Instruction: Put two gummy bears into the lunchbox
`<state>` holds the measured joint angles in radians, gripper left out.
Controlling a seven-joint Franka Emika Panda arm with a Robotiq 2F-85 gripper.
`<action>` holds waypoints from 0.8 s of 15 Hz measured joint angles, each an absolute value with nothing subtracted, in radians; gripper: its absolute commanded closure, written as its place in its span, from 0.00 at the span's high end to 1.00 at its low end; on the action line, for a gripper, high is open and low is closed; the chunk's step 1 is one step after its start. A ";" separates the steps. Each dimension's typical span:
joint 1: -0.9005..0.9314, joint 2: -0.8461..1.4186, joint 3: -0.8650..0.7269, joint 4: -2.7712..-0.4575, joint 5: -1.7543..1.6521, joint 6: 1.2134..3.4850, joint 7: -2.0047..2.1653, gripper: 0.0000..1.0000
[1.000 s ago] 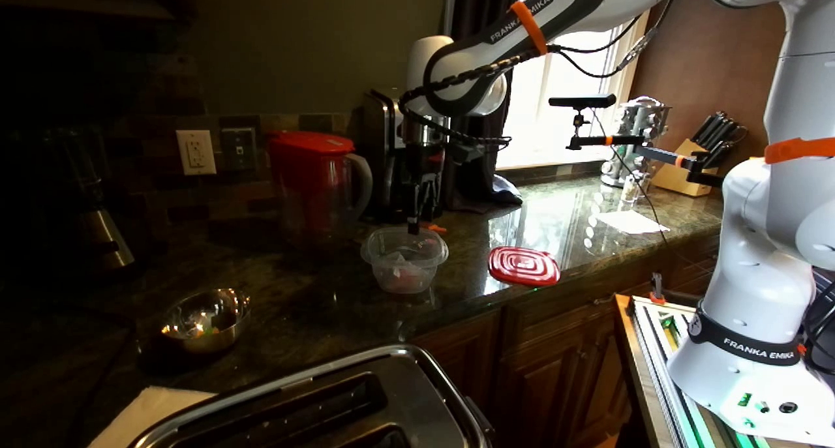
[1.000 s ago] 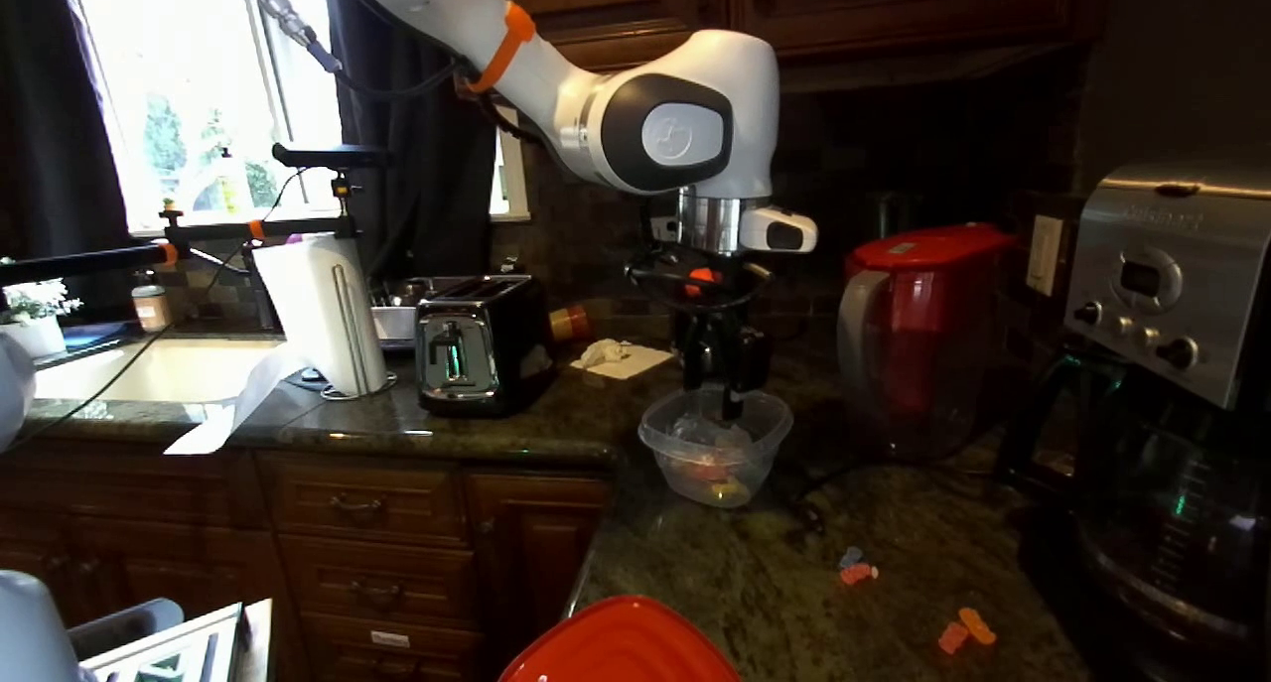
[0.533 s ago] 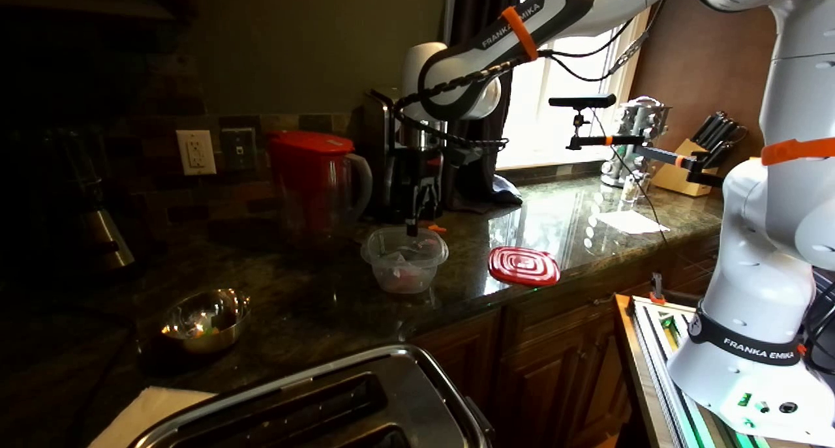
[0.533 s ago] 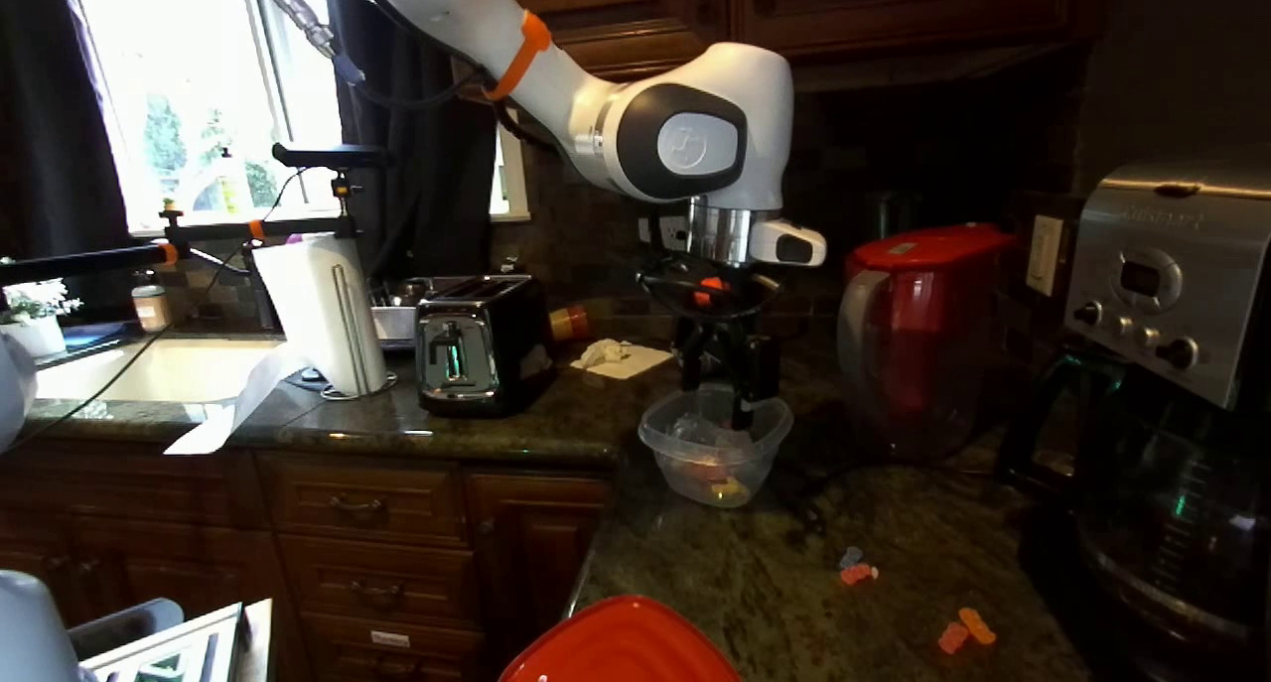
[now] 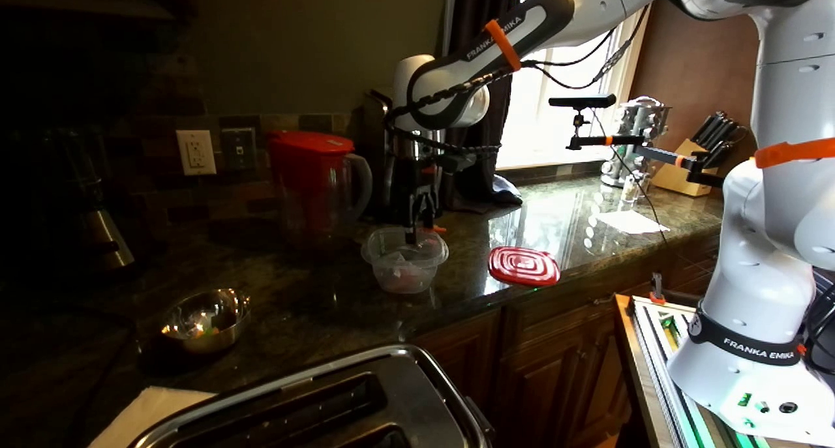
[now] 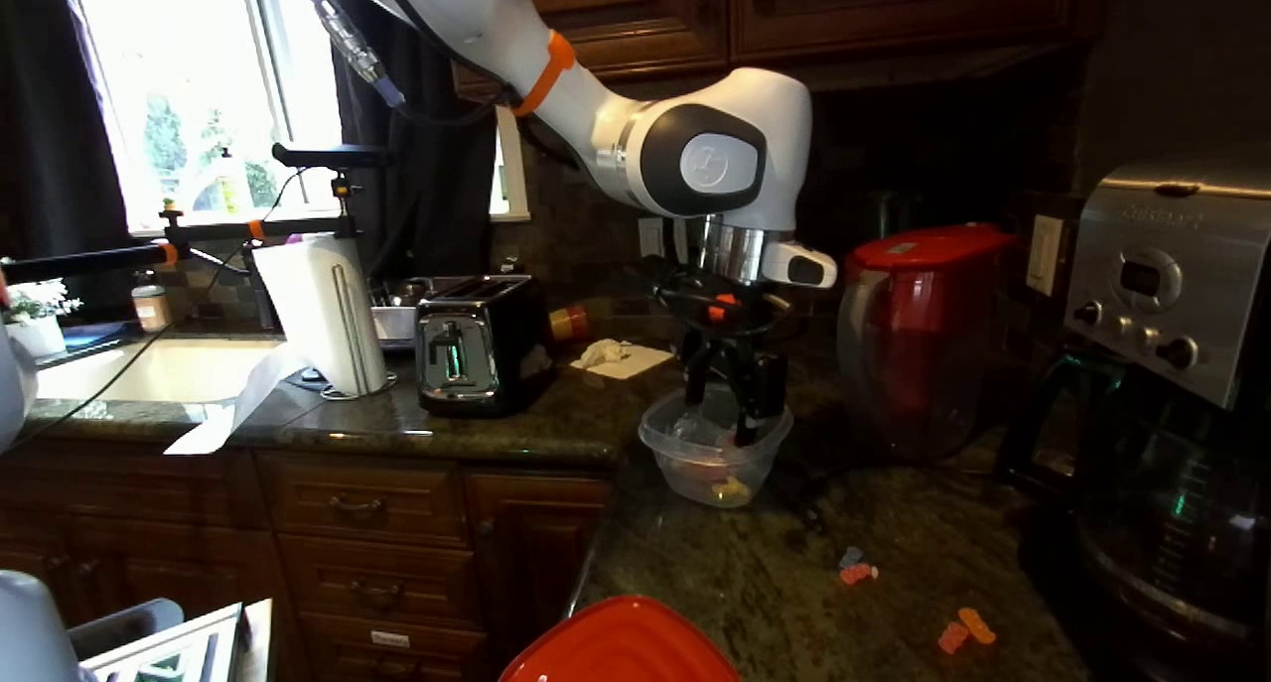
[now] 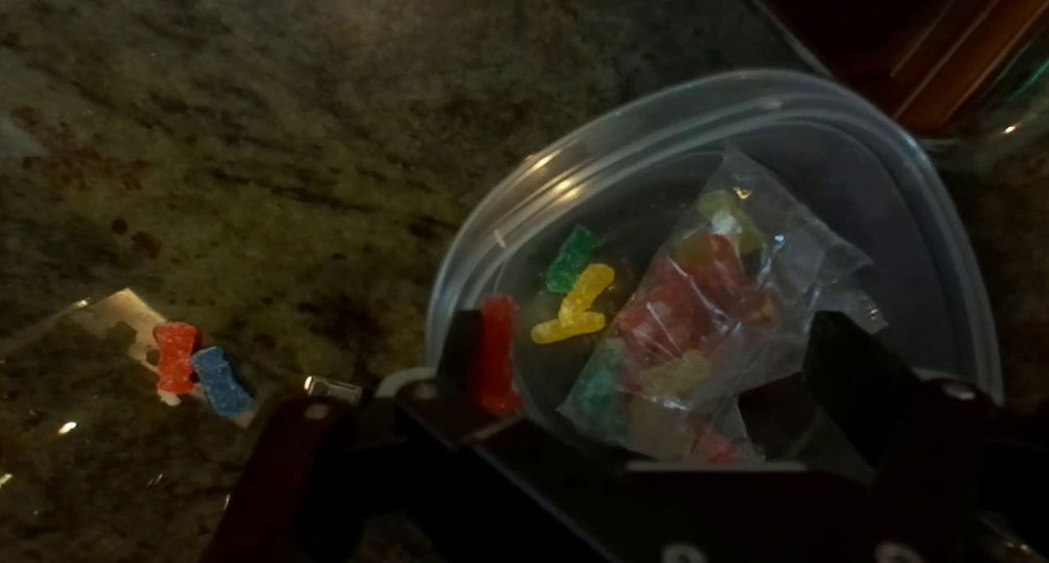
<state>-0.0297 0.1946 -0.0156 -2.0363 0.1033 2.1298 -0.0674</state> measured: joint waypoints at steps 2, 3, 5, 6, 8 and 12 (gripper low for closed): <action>-0.030 0.207 -0.016 -2.025 0.103 2.130 -0.066 1.00; -0.030 0.210 -0.016 -2.021 0.103 2.130 -0.065 1.00; -0.031 0.212 -0.016 -2.016 0.103 2.130 -0.065 1.00; -0.031 0.212 -0.016 -2.015 0.102 2.130 -0.065 1.00; -0.031 0.211 -0.016 -2.014 0.100 2.130 -0.065 1.00; -0.033 0.207 -0.018 -2.014 0.094 2.130 -0.062 1.00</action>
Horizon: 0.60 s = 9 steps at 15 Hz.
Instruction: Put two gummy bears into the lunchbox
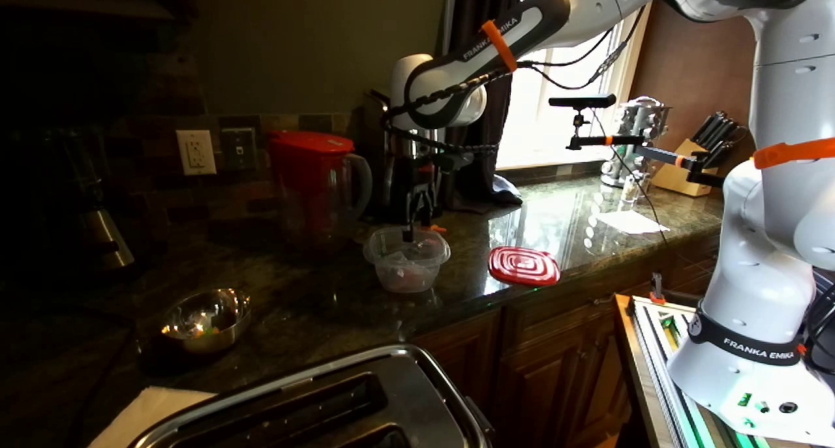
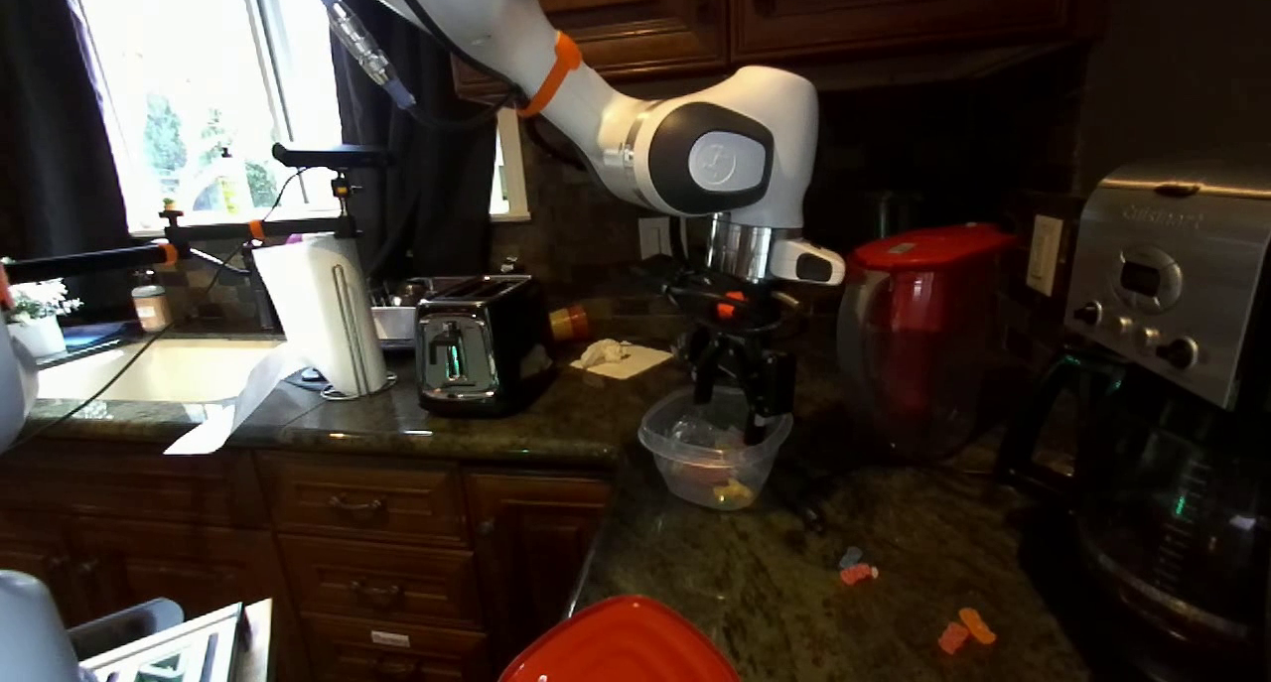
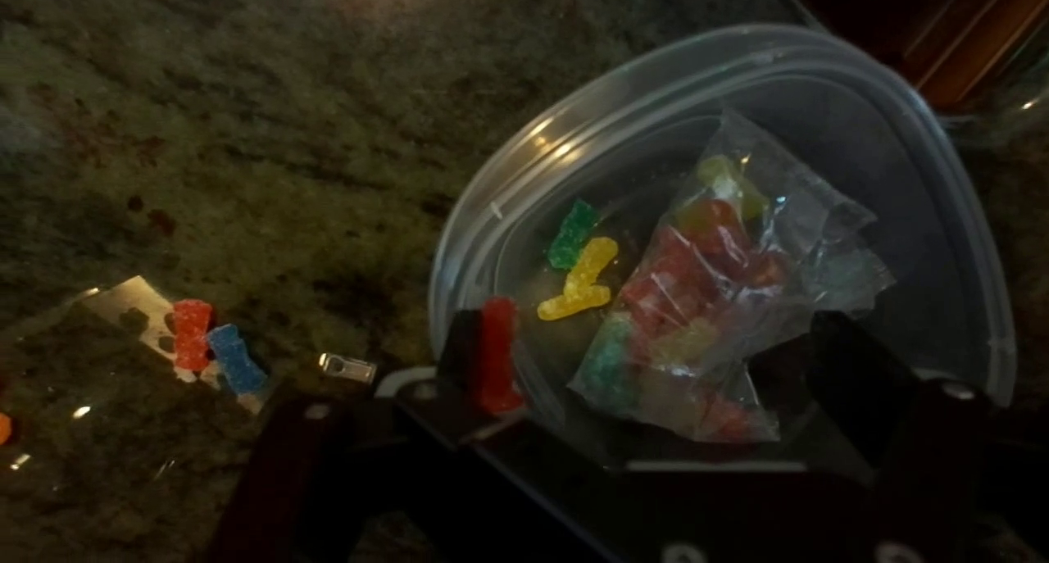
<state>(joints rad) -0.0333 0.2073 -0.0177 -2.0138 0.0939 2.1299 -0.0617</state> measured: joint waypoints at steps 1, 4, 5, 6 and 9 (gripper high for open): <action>-0.034 0.206 -0.019 -2.014 0.093 2.130 -0.061 1.00; -0.035 0.203 -0.024 -2.014 0.088 2.131 -0.057 1.00; -0.035 0.203 -0.025 -2.014 0.086 2.131 -0.055 1.00; -0.035 0.203 -0.026 -2.014 0.085 2.131 -0.054 1.00; -0.035 0.208 -0.028 -2.014 0.076 2.131 -0.045 1.00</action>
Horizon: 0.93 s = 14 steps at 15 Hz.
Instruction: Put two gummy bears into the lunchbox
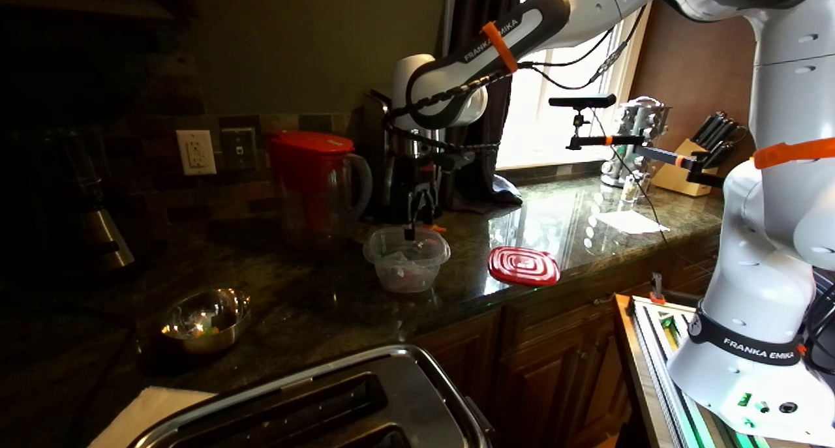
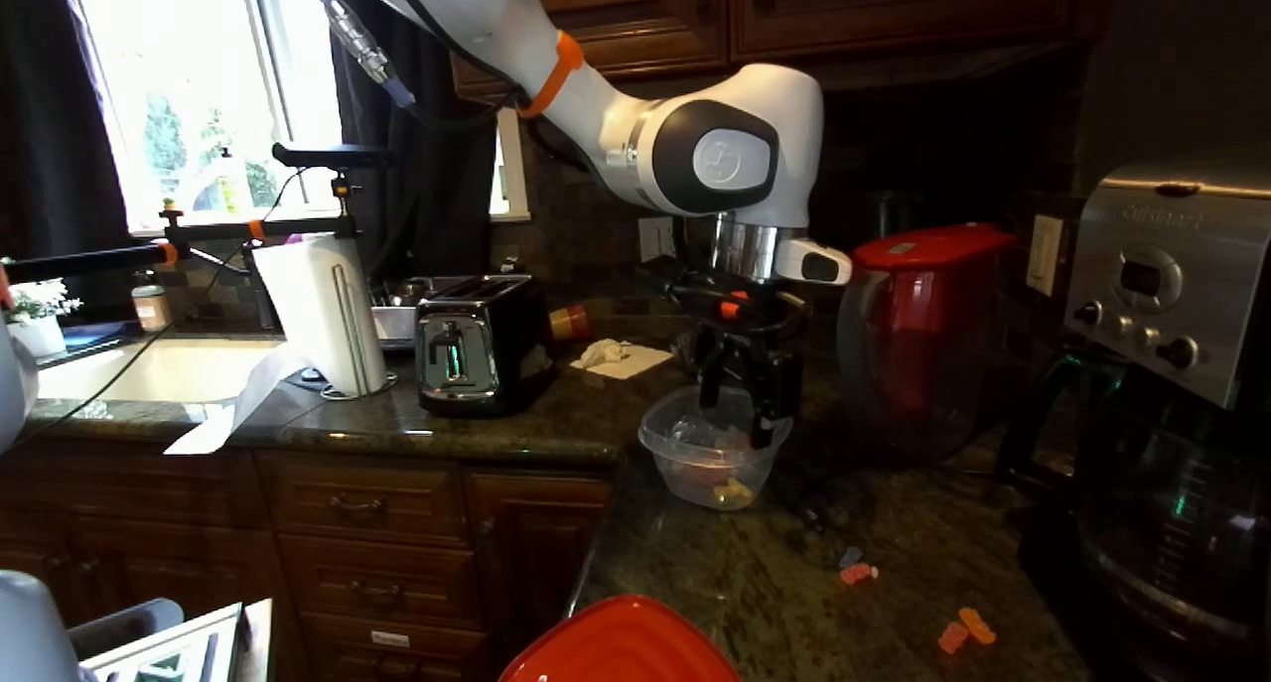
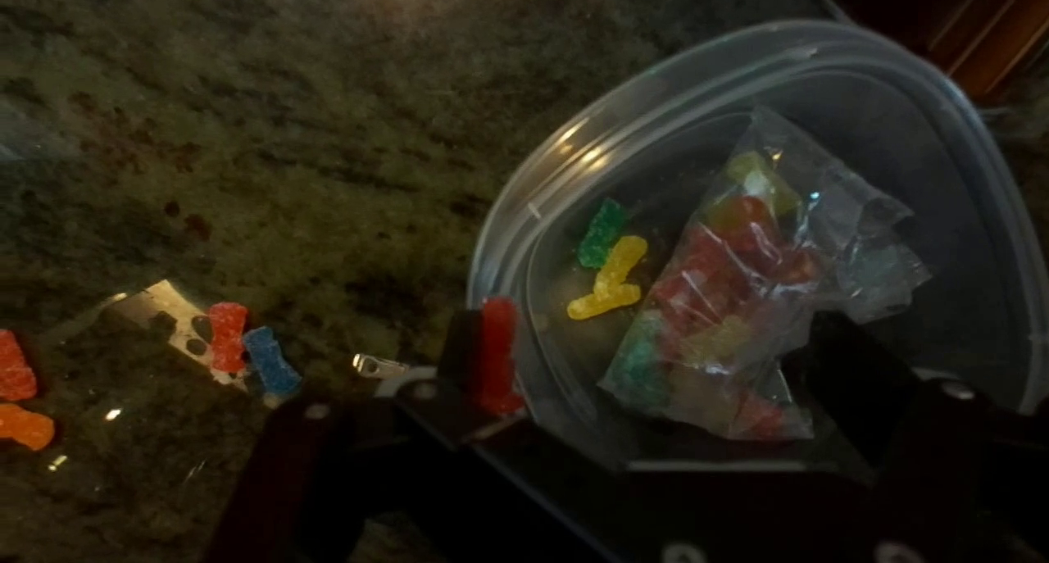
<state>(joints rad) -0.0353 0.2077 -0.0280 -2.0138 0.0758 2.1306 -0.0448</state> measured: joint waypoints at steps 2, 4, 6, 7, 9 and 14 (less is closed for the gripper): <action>-0.035 0.212 -0.028 -2.014 0.070 2.131 -0.040 1.00; -0.035 0.217 -0.028 -2.014 0.062 2.130 -0.036 1.00; -0.035 0.221 -0.028 -2.014 0.056 2.130 -0.032 1.00; -0.034 0.223 -0.028 -2.014 0.054 2.130 -0.030 1.00; -0.034 0.224 -0.028 -2.014 0.050 2.130 -0.027 1.00; -0.031 0.220 -0.025 -2.013 0.046 2.130 -0.027 1.00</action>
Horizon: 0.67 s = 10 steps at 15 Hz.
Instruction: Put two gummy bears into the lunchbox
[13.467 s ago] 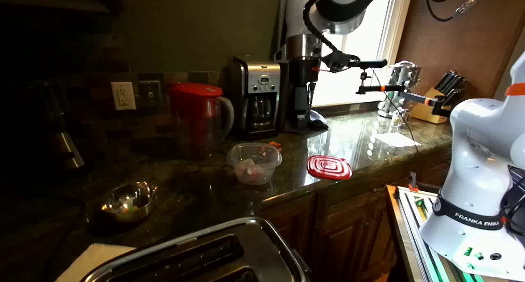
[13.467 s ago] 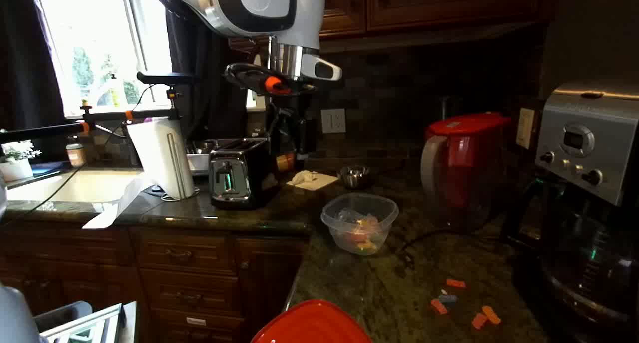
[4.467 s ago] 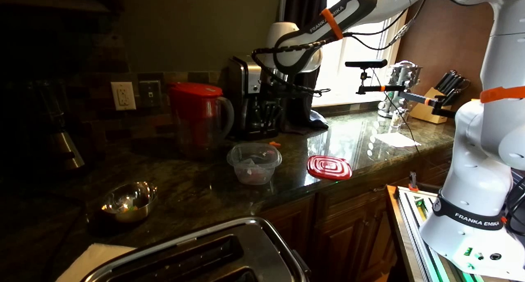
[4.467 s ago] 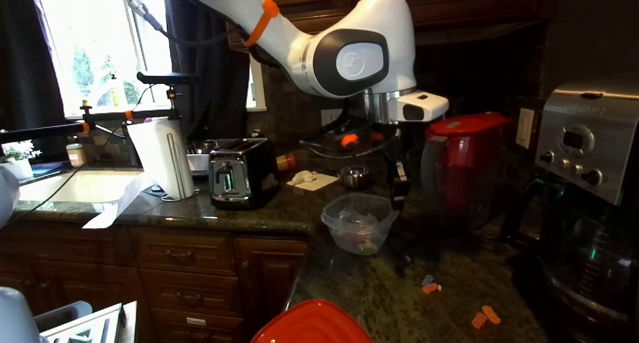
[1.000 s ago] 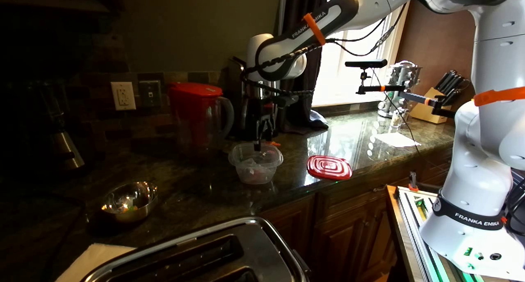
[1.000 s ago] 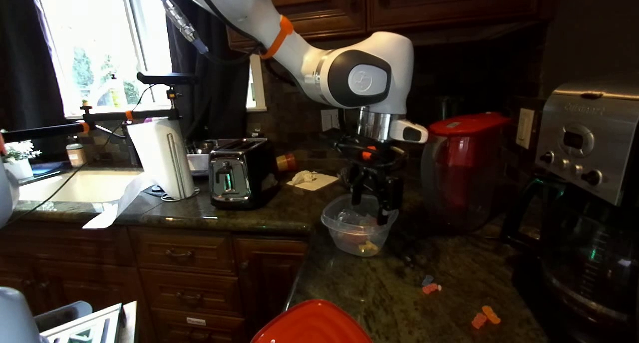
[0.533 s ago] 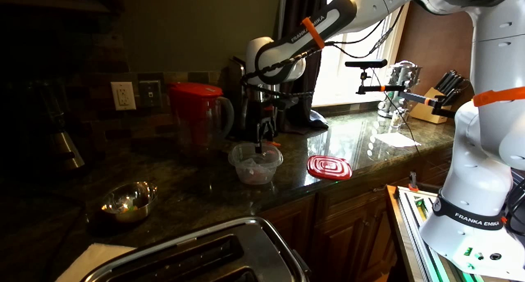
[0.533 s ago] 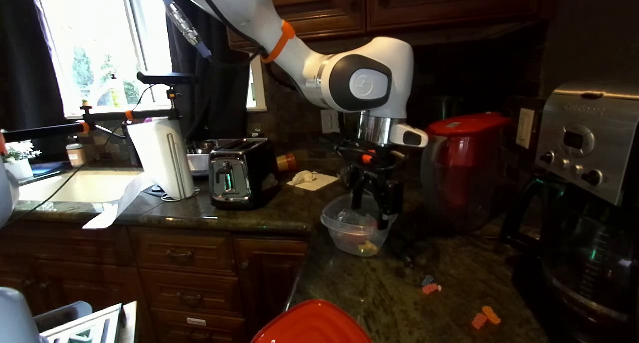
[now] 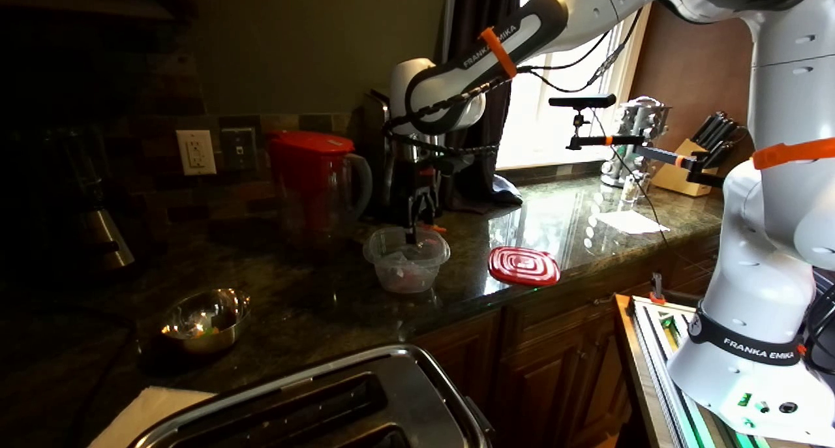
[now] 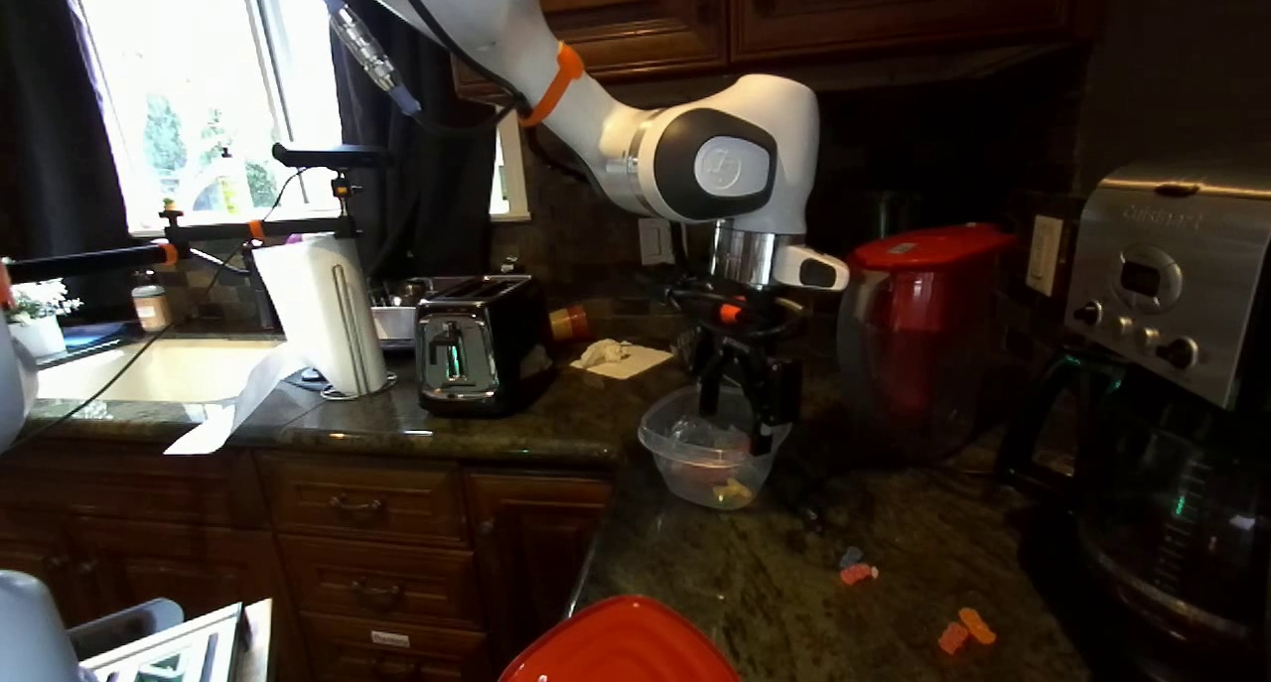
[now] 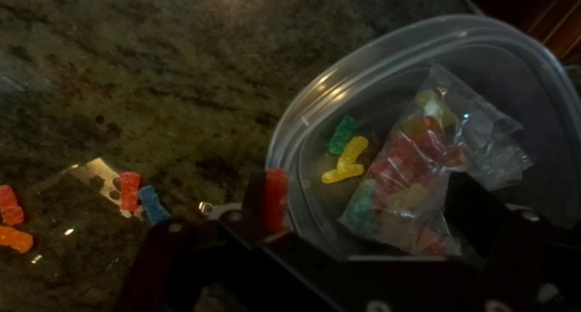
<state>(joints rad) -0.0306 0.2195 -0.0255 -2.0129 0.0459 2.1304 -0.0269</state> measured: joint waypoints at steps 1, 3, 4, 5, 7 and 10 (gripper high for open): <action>-0.029 0.216 -0.025 -2.013 0.044 2.130 -0.027 1.00; -0.025 0.207 -0.023 -2.013 0.036 2.130 -0.027 1.00; -0.023 0.202 -0.022 -2.013 0.030 2.130 -0.027 1.00; -0.019 0.197 -0.021 -2.013 0.021 2.130 -0.027 1.00; -0.012 0.190 -0.018 -2.013 0.006 2.130 -0.022 1.00; -0.012 0.189 -0.024 -2.005 -0.011 2.138 0.026 1.00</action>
